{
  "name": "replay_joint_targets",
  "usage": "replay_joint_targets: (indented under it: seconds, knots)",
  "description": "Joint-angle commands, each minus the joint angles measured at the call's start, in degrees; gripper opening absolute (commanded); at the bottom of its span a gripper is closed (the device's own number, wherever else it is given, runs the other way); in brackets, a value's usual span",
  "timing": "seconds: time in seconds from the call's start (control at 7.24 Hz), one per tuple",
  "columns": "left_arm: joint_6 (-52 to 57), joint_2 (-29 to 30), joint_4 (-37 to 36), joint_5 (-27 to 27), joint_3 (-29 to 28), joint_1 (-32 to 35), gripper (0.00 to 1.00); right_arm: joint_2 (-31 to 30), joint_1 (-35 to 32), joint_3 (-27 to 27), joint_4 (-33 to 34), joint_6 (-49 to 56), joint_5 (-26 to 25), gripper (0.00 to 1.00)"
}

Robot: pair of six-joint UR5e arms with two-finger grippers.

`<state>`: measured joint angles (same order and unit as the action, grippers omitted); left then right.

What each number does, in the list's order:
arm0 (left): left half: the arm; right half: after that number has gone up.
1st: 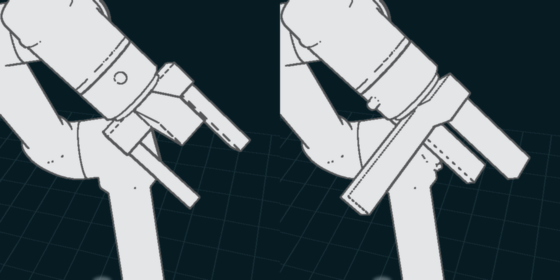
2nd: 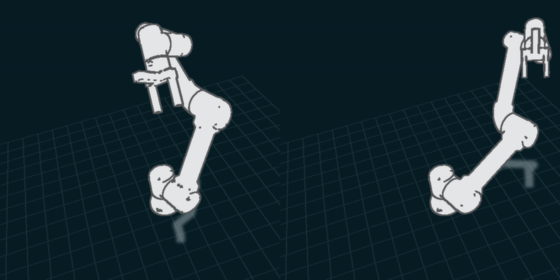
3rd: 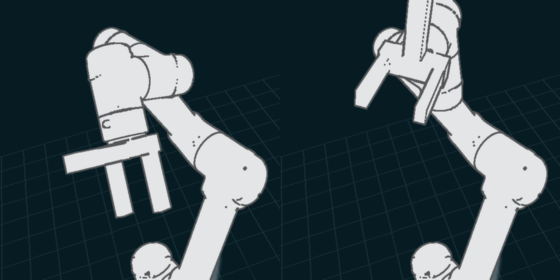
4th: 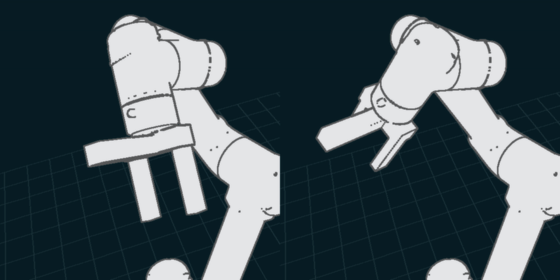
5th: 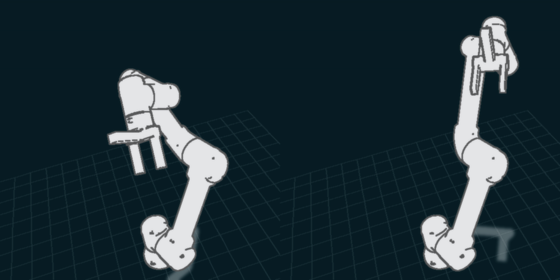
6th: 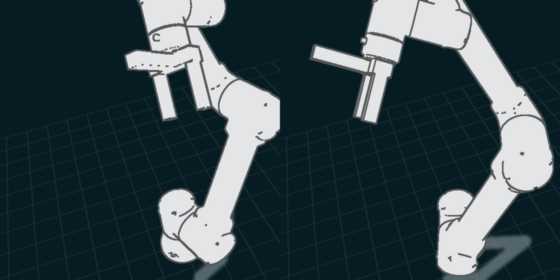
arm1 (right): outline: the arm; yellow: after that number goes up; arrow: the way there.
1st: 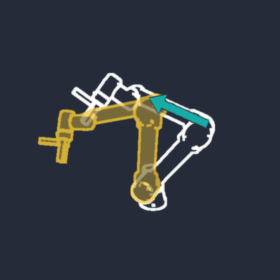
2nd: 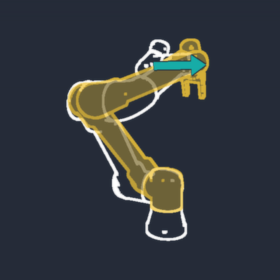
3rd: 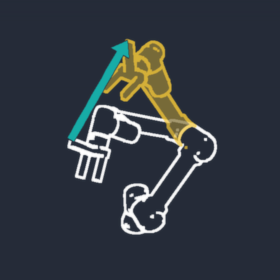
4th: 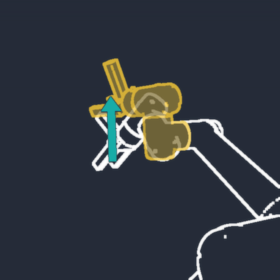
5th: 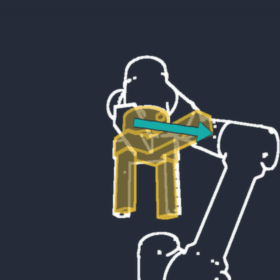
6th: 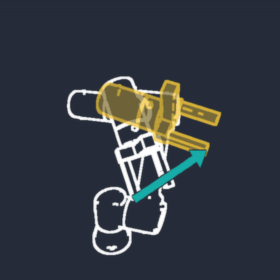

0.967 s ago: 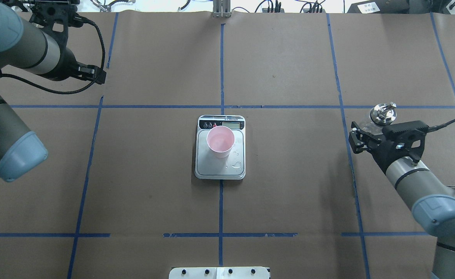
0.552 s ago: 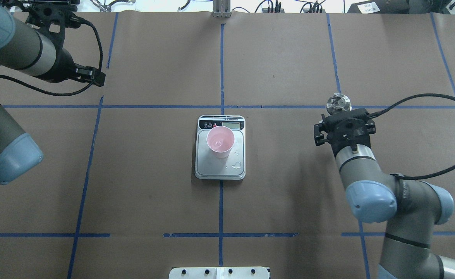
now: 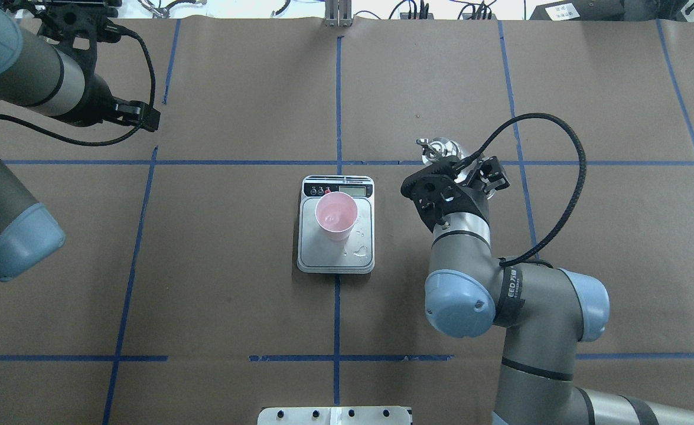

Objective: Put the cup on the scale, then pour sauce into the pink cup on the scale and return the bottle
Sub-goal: 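Carry the dispenser with the right gripper over the pink cup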

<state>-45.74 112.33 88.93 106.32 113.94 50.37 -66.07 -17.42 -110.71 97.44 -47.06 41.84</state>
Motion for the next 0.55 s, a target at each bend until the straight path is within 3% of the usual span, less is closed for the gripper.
replay_joint_targets:
  seconds: [0.0, 0.41]
  knots:
    - [-0.14, -0.01, 0.02, 0.03, -0.03, 0.0, 0.87, 4.97, 1.5, 0.84, 5.92, 7.53, -0.44, 0.0]
    - [-0.22, -0.01, -0.07, 0.03, -0.38, 0.0, 0.88, 5.69, 2.29, 2.87, 6.8, 20.83, -4.28, 0.0]
